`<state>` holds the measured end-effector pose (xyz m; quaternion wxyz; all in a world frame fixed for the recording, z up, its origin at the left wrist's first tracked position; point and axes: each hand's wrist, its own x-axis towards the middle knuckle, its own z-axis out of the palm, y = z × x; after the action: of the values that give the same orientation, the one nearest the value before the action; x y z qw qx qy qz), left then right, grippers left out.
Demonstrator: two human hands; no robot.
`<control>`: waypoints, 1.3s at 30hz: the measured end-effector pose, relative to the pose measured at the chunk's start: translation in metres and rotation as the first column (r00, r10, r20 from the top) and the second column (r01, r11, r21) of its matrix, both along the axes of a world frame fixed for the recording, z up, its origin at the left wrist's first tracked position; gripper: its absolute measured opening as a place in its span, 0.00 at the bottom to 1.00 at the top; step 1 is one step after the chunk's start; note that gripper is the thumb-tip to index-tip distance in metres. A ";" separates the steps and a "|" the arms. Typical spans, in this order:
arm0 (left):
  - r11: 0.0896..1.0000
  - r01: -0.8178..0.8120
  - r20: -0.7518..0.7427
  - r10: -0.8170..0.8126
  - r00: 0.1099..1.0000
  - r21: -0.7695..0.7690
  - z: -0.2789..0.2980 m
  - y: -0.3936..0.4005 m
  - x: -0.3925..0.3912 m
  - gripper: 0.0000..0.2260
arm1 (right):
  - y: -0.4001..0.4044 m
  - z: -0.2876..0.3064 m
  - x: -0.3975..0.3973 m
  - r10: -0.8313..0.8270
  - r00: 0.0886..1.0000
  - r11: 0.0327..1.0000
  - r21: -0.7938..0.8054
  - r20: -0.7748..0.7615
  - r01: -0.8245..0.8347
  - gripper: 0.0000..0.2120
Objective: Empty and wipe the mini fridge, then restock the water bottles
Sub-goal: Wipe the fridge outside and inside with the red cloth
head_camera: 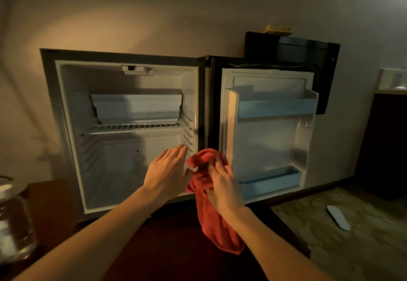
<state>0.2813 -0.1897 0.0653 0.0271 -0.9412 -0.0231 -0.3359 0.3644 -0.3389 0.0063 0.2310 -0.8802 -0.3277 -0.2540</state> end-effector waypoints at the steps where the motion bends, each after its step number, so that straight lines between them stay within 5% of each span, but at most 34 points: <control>1: 1.000 0.000 -0.005 0.001 1.000 0.005 -0.003 -0.002 -0.001 0.28 | -0.001 -0.013 0.002 0.008 1.000 1.000 -0.018 -0.014 -0.008 0.37; 9: 0.999 -0.023 -0.031 0.024 0.999 0.026 -0.026 -0.008 -0.014 0.28 | -0.007 -0.067 -0.004 0.052 0.987 0.994 -0.091 -0.151 -0.067 0.33; 13: 0.999 -0.046 -0.051 0.047 0.998 0.020 -0.031 -0.010 -0.019 0.28 | -0.010 -0.078 -0.008 0.052 0.982 0.994 -0.080 -0.180 -0.068 0.23; 21: 0.998 -0.055 -0.057 0.057 0.997 0.029 -0.028 -0.016 -0.023 0.29 | -0.016 -0.061 -0.004 0.071 0.933 0.985 -0.120 -0.354 -0.120 0.15; 28: 0.993 0.047 0.019 -0.050 0.999 0.111 0.003 -0.036 -0.010 0.27 | -0.060 -0.034 -0.011 0.184 0.973 0.983 0.052 -0.142 -0.178 0.13; 34: 0.970 0.172 0.195 -0.205 0.959 0.173 0.050 -0.071 0.023 0.24 | -0.119 0.042 0.016 0.037 0.961 0.954 0.275 0.275 -0.116 0.24; 39: 0.951 0.185 0.293 -0.256 0.921 0.248 0.093 -0.088 0.057 0.25 | -0.149 0.121 0.053 -0.079 0.900 0.939 0.334 0.429 -0.077 0.26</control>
<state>0.3386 -0.2778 0.1584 0.0865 -0.8618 0.1161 -0.4861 0.4173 -0.4883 0.1273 0.3011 -0.7471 -0.3214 -0.4978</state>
